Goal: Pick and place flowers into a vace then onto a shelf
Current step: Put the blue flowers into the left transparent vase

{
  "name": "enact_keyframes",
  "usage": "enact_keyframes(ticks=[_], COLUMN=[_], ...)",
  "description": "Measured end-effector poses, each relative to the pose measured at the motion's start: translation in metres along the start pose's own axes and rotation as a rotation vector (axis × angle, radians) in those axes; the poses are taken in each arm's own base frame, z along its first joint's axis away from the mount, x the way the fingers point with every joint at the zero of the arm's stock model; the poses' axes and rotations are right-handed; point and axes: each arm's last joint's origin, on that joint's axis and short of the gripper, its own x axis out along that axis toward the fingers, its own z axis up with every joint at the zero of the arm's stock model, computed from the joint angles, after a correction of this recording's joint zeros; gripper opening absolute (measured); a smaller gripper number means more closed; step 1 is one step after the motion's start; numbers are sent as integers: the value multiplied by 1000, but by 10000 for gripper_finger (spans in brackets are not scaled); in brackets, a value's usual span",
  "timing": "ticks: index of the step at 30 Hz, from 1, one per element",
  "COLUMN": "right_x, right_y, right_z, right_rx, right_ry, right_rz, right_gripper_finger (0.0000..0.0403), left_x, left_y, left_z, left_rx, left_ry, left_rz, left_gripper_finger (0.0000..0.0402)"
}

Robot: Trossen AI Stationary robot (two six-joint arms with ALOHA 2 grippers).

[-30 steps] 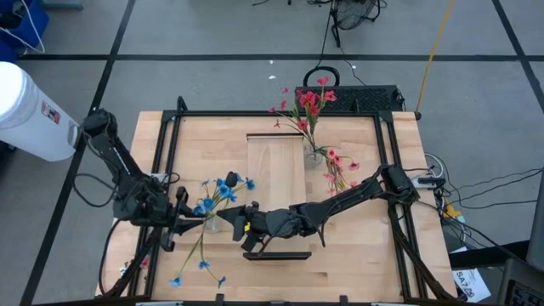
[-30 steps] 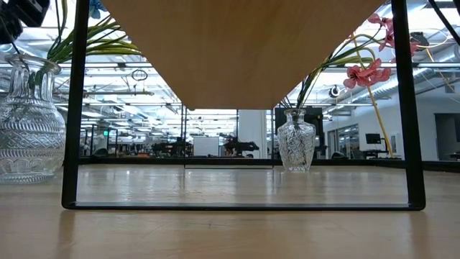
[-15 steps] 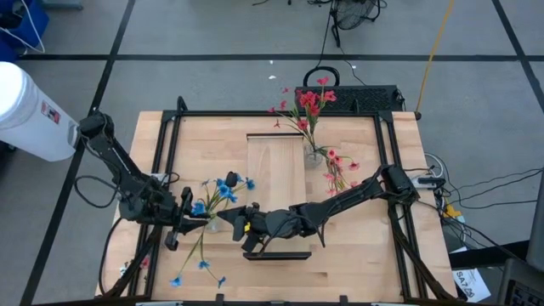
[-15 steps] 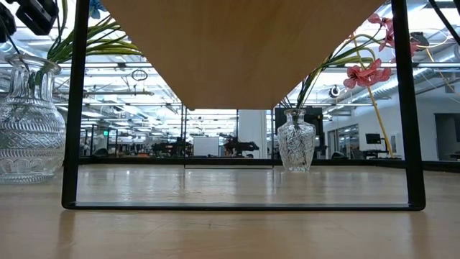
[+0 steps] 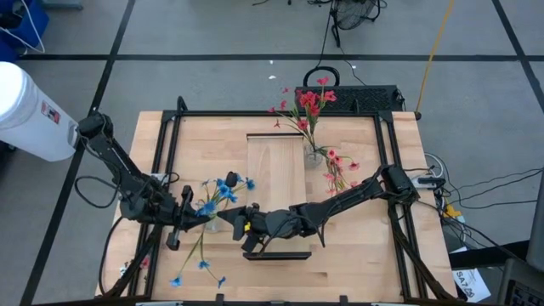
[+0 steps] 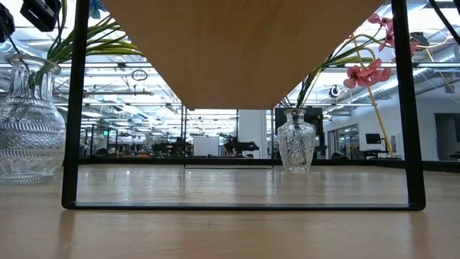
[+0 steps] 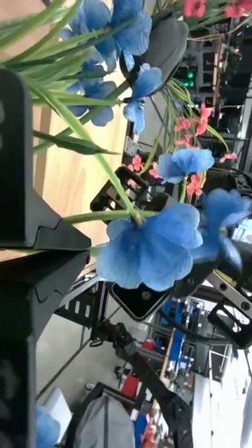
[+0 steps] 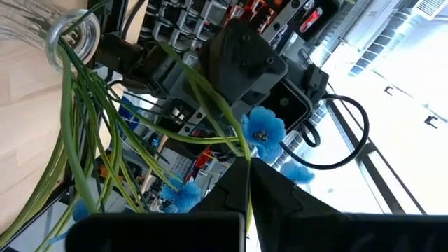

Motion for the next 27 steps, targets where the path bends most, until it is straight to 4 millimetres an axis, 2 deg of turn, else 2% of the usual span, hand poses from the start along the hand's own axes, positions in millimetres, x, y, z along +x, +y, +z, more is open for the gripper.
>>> enact_keyframes(ticks=[6, 10, 21, 27], right_x=[0, 0, 0, 1], right_y=[0, 0, -1, 0], right_z=[0, 0, 0, -1], right_rx=[1, 0, 13, 22], right_ry=[0, -4, -18, -16], right_rz=[-1, -1, -11, -10], right_gripper_finger=[0, 0, 0, 0], left_x=[0, 0, 2, 8], left_y=[0, -2, 0, 6], left_z=[0, 1, 1, -3], left_rx=[-47, -68, -76, -85], left_ry=[-2, 7, 2, 48], left_rz=[1, -72, -67, -58], left_gripper_finger=[10, 16, 90, 81])
